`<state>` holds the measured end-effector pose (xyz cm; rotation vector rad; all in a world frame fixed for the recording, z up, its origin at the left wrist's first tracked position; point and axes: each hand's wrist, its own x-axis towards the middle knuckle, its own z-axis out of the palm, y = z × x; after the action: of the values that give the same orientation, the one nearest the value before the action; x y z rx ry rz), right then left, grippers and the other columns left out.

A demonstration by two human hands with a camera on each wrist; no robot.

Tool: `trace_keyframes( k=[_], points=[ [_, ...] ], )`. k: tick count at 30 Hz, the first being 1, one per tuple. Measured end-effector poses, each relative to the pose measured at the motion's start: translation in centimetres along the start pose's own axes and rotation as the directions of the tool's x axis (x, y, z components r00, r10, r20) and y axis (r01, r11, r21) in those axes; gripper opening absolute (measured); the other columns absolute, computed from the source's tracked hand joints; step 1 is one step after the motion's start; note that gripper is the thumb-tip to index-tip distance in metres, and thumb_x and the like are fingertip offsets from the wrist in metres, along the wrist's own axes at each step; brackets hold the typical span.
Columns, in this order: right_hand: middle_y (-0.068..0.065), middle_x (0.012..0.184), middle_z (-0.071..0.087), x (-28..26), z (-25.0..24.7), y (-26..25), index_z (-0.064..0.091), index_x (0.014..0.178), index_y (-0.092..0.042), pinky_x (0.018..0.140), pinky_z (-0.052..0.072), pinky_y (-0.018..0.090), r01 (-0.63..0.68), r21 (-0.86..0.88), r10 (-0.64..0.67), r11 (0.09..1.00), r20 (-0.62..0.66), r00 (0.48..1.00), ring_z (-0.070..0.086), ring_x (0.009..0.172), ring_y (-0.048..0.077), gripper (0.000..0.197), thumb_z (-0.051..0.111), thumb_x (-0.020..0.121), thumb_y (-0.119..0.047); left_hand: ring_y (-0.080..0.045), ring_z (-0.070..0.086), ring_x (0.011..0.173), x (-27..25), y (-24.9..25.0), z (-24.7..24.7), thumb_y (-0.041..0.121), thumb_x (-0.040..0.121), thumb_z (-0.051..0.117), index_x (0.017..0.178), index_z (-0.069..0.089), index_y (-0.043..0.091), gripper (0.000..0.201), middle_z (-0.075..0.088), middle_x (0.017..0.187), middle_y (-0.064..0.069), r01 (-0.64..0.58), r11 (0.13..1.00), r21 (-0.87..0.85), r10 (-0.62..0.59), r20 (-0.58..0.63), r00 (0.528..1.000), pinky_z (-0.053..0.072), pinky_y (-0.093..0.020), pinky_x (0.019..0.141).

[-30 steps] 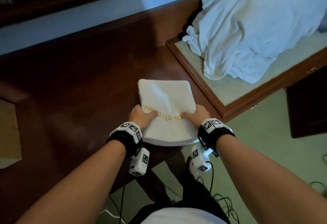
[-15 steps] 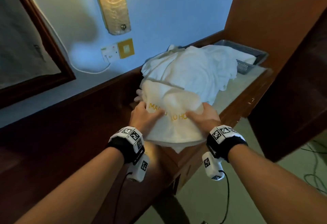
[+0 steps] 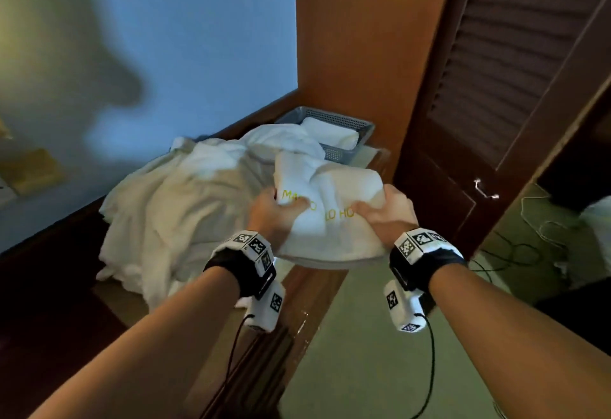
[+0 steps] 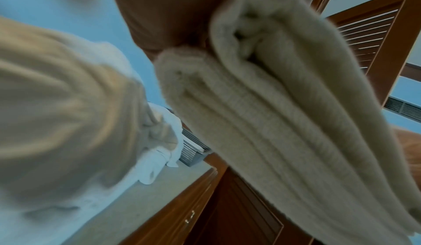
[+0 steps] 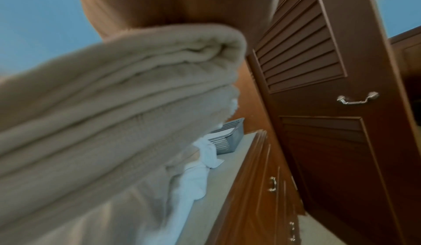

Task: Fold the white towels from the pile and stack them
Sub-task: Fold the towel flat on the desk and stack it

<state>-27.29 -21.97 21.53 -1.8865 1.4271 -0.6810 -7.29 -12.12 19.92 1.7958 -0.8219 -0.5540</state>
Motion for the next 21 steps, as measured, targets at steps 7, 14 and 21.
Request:
trace_keyframes(
  k=[7,14,21],
  points=[
    [0.011,0.109,0.065,9.9,-5.1,4.1,0.057,0.111,-0.011,0.075,0.041,0.029,-0.045,-0.079,0.038,0.996,-0.087,0.995,0.061,0.104,0.031,0.047,0.073,0.082,-0.044,-0.021,0.07,0.081,7.9,3.9,10.4,0.039,0.067,0.085,0.086,0.07,0.011,0.037,0.073,0.082,-0.003,-0.024,0.998,-0.065,0.028,0.07,0.997,0.053,-0.035,0.07],
    [0.01,0.107,0.066,24.4,-7.7,6.7,0.057,0.109,-0.013,0.076,0.047,0.032,-0.074,-0.169,0.054,0.983,-0.123,0.991,0.063,0.1,0.031,0.046,0.073,0.081,-0.046,-0.018,0.069,0.073,19.4,6.1,19.8,0.046,0.063,0.079,0.081,0.069,0.011,0.04,0.073,0.076,-0.001,-0.056,0.989,-0.133,0.076,0.15,0.986,0.051,-0.03,0.063],
    [-0.001,0.085,0.055,38.1,-9.6,7.2,0.054,0.106,-0.015,0.071,0.045,0.032,-0.055,-0.255,0.035,0.965,-0.082,0.996,0.057,0.082,0.026,0.04,0.068,0.084,-0.045,-0.016,0.071,0.082,31.2,8.0,26.1,0.042,0.081,0.079,0.099,0.069,0.012,0.037,0.074,0.093,0.001,-0.048,0.999,-0.02,0.052,0.26,0.964,0.06,-0.037,0.074]
  ],
)
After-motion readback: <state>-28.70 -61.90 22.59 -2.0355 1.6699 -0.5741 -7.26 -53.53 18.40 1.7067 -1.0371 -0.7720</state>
